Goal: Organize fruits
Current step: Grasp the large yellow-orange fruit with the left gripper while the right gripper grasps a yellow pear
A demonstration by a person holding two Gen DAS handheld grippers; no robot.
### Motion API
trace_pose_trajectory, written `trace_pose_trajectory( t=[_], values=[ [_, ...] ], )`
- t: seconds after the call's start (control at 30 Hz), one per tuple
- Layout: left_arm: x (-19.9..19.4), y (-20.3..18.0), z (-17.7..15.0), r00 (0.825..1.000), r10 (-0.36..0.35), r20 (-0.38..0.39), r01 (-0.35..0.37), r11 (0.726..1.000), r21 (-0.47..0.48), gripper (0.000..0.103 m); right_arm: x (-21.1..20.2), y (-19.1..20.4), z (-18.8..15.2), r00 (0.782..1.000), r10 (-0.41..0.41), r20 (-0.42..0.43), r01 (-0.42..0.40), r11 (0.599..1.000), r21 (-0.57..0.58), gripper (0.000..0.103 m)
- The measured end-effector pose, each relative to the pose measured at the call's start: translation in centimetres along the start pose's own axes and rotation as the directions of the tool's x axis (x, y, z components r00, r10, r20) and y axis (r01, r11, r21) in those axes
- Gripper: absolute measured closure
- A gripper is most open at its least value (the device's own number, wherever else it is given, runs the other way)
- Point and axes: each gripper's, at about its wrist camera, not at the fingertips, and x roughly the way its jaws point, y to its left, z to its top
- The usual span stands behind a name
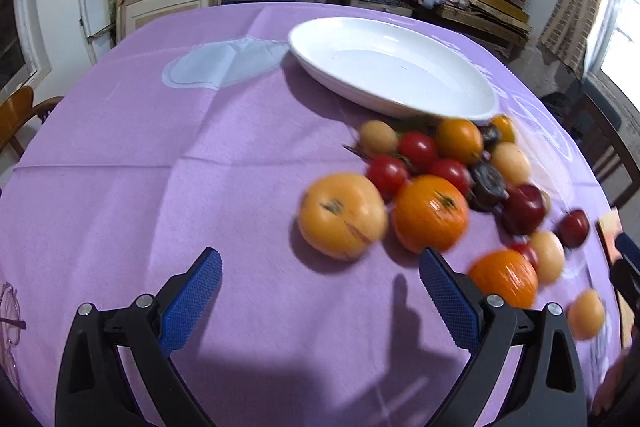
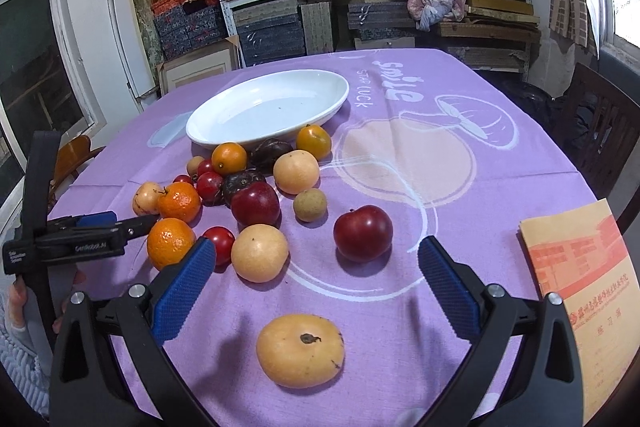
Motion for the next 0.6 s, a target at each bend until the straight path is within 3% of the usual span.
trace_pose_trajectory(
  t=[0.03, 0.1, 0.37, 0.47, 0.53, 0.6],
  values=[
    [0.1, 0.3, 0.2, 1.000, 0.008, 0.002, -0.008, 1.000, -0.008, 0.005, 0.0, 0.0, 0.0, 1.000, 0.002, 0.000, -0.002, 1.000, 0.000, 0.004],
    [0.4, 0.5, 0.3, 1.000, -0.004, -0.012, 0.004, 1.000, -0.017, 0.019, 0.0, 0.0, 0.1, 1.000, 0.004, -0.002, -0.004, 1.000, 0.000, 0.004],
    [0.6, -1.0, 1.2, 1.000, 0.004, 0.016, -0.004, 0.998, 0.057, 0.030, 0.1, -0.2, 0.2, 1.000, 0.008, -0.009, -0.008, 1.000, 0.004, 0.004],
    [1.0, -0.5, 1.5, 0.999, -0.046, -0.004, 0.047, 0.998, 0.038, 0.036, 0.2, -0.1, 0.2, 1.000, 0.006, -0.012, -0.006, 1.000, 0.005, 0.004],
    [1.0, -0.4, 1.6, 0.998, -0.063, -0.006, 0.063, 0.997, 0.035, 0.043, 0.2, -0.2, 0.2, 1.000, 0.006, -0.012, -0.006, 1.000, 0.008, 0.004],
    [1.0, -0.7, 1.5, 0.997, -0.077, -0.011, 0.077, 0.995, 0.059, 0.057, 0.3, -0.2, 0.2, 1.000, 0.007, -0.015, -0.007, 1.000, 0.011, 0.004]
  ],
)
